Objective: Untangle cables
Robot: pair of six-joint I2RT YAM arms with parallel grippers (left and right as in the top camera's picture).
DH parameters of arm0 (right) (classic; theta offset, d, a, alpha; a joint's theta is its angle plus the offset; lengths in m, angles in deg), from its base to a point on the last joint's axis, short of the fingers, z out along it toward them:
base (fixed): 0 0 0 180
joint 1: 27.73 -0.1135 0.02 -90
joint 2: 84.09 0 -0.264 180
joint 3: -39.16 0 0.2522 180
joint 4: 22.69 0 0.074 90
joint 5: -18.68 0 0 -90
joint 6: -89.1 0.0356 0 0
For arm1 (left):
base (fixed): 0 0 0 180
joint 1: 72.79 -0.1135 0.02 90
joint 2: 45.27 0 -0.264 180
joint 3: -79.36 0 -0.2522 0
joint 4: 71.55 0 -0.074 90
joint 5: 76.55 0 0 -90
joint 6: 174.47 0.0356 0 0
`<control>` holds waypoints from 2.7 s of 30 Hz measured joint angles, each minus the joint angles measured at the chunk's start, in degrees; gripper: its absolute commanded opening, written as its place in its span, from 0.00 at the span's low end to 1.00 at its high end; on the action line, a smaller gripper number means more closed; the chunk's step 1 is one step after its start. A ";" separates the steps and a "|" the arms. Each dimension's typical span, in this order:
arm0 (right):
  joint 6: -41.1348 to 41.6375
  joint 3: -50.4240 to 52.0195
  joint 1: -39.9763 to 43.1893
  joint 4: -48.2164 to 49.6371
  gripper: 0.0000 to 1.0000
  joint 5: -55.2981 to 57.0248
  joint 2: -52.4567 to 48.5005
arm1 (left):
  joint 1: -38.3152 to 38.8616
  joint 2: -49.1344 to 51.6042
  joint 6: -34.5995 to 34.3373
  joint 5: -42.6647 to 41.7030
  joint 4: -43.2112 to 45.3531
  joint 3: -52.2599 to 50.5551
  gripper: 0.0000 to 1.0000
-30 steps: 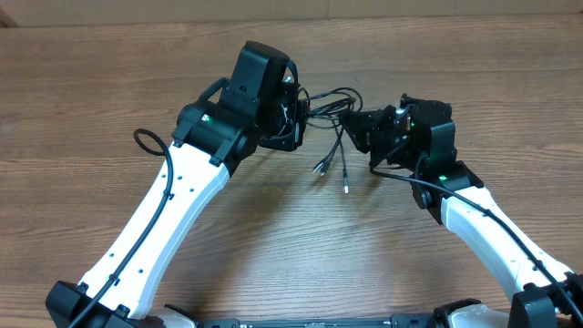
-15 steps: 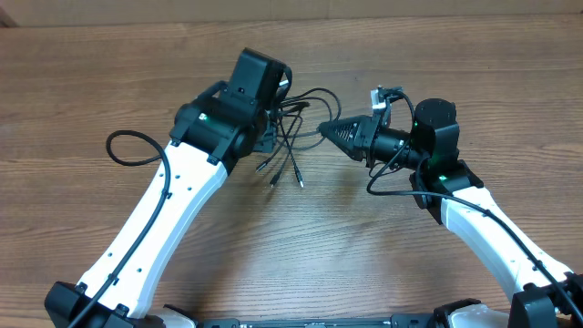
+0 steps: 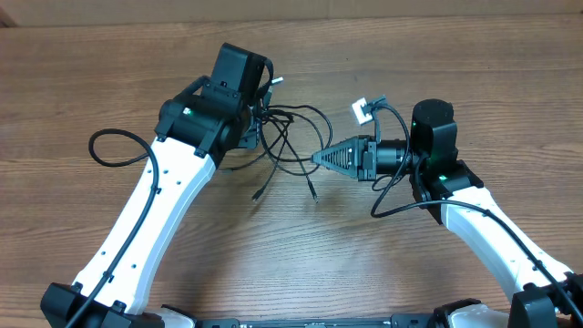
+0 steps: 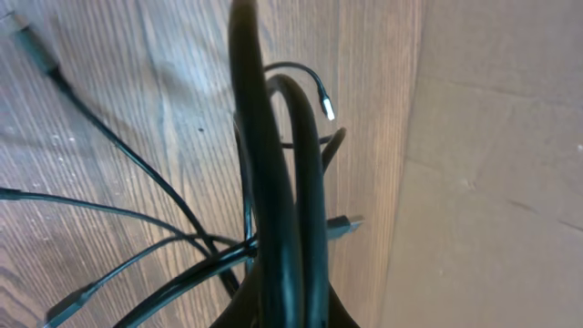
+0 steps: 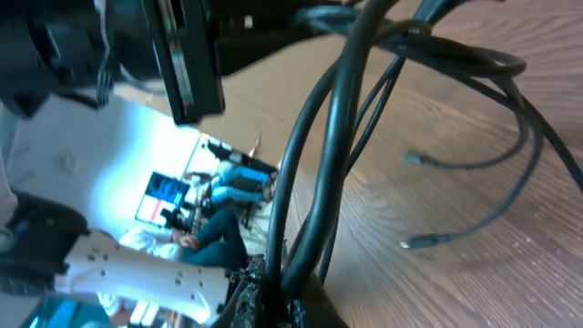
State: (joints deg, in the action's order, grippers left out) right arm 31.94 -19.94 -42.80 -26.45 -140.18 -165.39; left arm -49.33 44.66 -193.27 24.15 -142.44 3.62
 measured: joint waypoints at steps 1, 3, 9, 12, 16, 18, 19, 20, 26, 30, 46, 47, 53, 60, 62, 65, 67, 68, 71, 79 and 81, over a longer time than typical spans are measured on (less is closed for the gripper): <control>-2.01 0.00 -0.02 -1.79 0.04 -0.48 0.00 | -0.17 0.00 0.26 0.00 -0.09 0.00 0.04; -4.44 0.00 0.00 -3.91 0.04 -1.16 -0.04 | -0.61 0.00 0.79 -0.15 -0.17 0.00 0.04; -11.17 0.00 0.00 -9.70 0.04 -3.67 -0.11 | -1.75 0.00 1.25 -0.22 -0.50 0.00 0.04; -13.03 0.00 0.00 -10.34 0.04 -5.14 -0.11 | -2.14 0.00 1.38 -0.13 -0.55 0.00 0.04; -15.21 0.00 0.00 -10.64 0.04 -7.89 -0.15 | -2.36 0.00 1.40 0.61 -0.55 0.00 0.04; -15.98 0.00 0.00 -10.64 0.04 -8.81 -0.20 | -2.36 0.00 1.42 1.57 -0.55 0.00 0.04; -16.26 0.00 0.00 -10.67 0.04 -9.03 -0.24 | -2.36 0.00 1.42 1.97 -0.55 0.00 0.04; -16.46 0.00 0.00 -10.69 0.04 -9.31 -0.28 | -2.36 0.00 1.40 2.25 -0.55 0.00 0.04; -17.03 0.00 0.00 -11.02 0.04 -10.34 -0.33 | -2.36 0.00 1.42 4.50 -0.52 0.00 0.04; -17.16 0.00 0.00 -11.13 0.04 -11.74 -0.37 | -2.36 0.00 1.42 5.66 -0.55 0.00 0.04; -19.10 0.00 -0.02 -12.31 0.04 -16.90 -0.37 | -2.99 0.00 1.40 8.04 -0.35 0.00 0.04; -19.37 0.00 0.00 -12.20 0.04 -17.03 -0.37 | -2.99 0.00 1.42 8.07 -0.37 0.00 0.04; -19.74 0.00 -0.02 -14.73 0.66 -12.41 -0.37 | -3.08 0.00 2.34 8.68 -0.28 0.00 0.04; -19.63 0.00 -0.02 -16.96 1.00 -4.46 -0.37 | -3.65 0.00 4.02 9.31 -0.26 0.00 0.04; -19.41 0.00 0.00 -17.11 1.00 -3.41 -0.37 | -3.65 0.00 4.20 9.25 -0.26 0.00 0.04; -19.34 0.00 0.00 -17.11 1.00 -2.58 -0.37 | -3.65 0.00 4.24 8.81 -0.26 0.00 0.04; -19.34 0.00 0.00 -17.11 1.00 -2.19 -0.37 | -3.65 0.00 4.37 8.20 -0.26 0.00 0.04; -19.32 0.00 -0.02 -17.09 1.00 -2.05 -0.37 | -3.65 0.00 4.37 7.91 -0.26 0.00 0.04; -19.32 0.00 0.00 -17.09 1.00 -1.84 -0.37 | -3.65 0.00 4.59 6.73 -0.11 0.00 0.04; -17.90 0.00 0.00 -17.09 1.00 -1.40 -0.37 | -3.69 0.00 7.30 2.14 0.31 0.00 0.04; -17.79 0.00 -0.02 -17.11 1.00 -1.38 -0.37 | -3.69 0.00 7.91 0.59 0.31 0.00 0.04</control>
State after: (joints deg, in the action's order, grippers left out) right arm 14.14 -19.94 -42.82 -43.56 -141.56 -165.76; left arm -53.02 44.66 -185.35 24.74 -142.13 3.62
